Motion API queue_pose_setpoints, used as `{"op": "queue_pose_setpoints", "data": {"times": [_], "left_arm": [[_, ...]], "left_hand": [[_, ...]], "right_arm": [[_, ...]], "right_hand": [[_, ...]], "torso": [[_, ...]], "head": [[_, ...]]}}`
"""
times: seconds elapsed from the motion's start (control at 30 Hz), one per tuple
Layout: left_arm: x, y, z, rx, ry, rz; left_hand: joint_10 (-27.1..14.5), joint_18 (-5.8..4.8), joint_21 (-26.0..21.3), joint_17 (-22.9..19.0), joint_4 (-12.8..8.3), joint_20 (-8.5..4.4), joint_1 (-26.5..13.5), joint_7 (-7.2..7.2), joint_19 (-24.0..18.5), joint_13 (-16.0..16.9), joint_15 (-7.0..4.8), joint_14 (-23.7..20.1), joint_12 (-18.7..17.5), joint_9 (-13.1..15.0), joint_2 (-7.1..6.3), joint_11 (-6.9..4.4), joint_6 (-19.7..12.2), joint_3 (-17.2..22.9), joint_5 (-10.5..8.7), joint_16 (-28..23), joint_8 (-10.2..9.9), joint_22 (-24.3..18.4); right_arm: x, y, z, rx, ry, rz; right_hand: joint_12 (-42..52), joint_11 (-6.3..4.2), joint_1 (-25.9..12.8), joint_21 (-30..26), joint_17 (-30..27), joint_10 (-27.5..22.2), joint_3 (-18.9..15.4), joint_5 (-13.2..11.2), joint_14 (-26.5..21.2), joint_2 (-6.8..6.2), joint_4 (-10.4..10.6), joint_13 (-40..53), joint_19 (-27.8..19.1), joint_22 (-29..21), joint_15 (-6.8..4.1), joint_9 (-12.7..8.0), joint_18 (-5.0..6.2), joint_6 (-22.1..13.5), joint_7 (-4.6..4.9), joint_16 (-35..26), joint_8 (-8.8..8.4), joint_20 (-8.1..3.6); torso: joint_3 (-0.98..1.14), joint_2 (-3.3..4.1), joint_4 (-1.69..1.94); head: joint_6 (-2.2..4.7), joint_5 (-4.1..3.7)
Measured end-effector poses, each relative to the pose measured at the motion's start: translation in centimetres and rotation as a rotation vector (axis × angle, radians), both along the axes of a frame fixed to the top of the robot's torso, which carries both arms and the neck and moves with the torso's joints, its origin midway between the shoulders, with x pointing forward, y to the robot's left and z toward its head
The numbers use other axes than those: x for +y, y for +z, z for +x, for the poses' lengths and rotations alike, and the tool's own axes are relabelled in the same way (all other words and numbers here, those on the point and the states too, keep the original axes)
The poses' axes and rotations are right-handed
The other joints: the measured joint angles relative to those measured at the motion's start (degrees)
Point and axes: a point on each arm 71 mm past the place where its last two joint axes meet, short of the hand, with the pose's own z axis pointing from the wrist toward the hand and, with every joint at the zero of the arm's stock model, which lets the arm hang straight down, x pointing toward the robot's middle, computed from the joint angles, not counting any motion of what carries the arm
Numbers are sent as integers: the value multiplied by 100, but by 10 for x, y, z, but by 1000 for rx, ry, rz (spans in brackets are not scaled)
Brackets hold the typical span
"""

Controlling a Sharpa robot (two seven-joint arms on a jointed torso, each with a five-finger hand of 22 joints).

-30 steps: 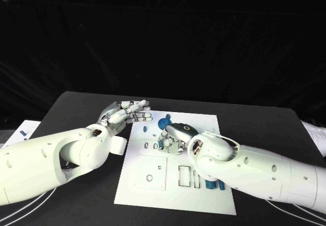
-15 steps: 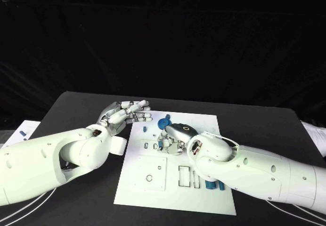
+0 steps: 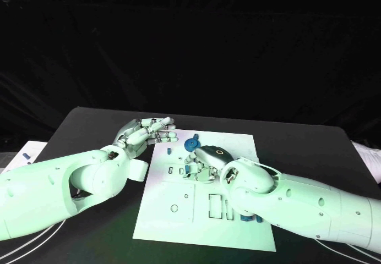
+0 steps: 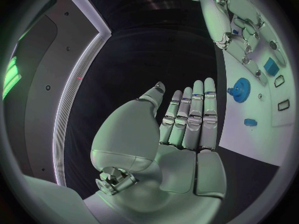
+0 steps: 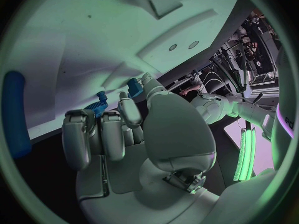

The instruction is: Assemble the parts on the task board

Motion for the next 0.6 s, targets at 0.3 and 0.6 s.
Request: {"op": "queue_pose_setpoints", "data": {"times": [0.3, 0.6], "left_arm": [[3, -1, 2, 4, 7, 4], [7, -5, 5, 27, 5, 52]], "left_hand": [[0, 0, 13, 85, -40, -1, 0, 0, 68, 0, -29, 179, 0, 0, 0, 0, 0, 40, 0, 26, 0, 7], [750, 0, 1040, 1171, -44, -472, -231, -289, 1251, 177, -509, 1740, 210, 62, -109, -374, 375, 47, 0, 1573, 92, 546]], "right_arm": [[-7, 16, -9, -94, 60, 118], [-35, 50, -15, -163, 142, 210]], "right_hand": [[0, 30, 25, 0, 0, -30, -229, 0, -1, -68, 229, -7, -1, -1, 40, 12, 0, -76, 35, 0, 23, 41], [23, 30, 143, 0, -1, -30, -291, 37, -1, 3, 291, 12, -1, -1, 40, 49, 0, -62, 21, 0, 67, 41]], "torso": [[3, -1, 0], [8, -10, -18]], "head": [[4, 13], [14, 4]]}}
